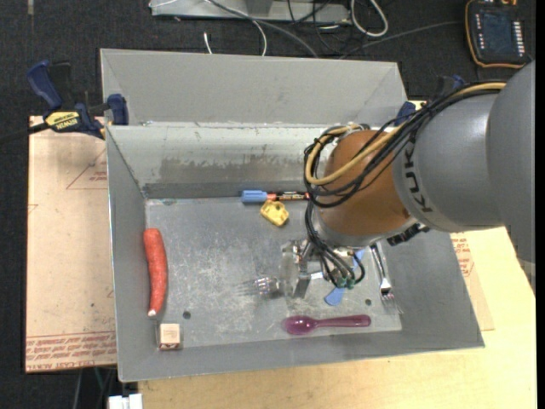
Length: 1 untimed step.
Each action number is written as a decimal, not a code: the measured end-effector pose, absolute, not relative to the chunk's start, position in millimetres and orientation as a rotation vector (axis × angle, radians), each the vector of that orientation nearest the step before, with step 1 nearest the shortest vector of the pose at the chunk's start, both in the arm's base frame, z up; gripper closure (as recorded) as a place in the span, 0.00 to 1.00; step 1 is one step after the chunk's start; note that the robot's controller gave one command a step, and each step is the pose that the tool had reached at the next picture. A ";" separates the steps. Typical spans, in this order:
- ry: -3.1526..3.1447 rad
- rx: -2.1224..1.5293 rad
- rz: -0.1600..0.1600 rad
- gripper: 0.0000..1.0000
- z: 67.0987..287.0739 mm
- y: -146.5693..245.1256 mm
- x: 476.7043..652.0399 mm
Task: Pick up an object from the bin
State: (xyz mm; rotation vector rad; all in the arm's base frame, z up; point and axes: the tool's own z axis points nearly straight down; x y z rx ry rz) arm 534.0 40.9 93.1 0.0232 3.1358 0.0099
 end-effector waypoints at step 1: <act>3.134 0.024 0.010 1.00 111.1 41.0 534.6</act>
Offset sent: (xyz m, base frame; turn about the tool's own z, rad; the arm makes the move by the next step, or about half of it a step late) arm 0.0004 0.0001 0.0395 0.0003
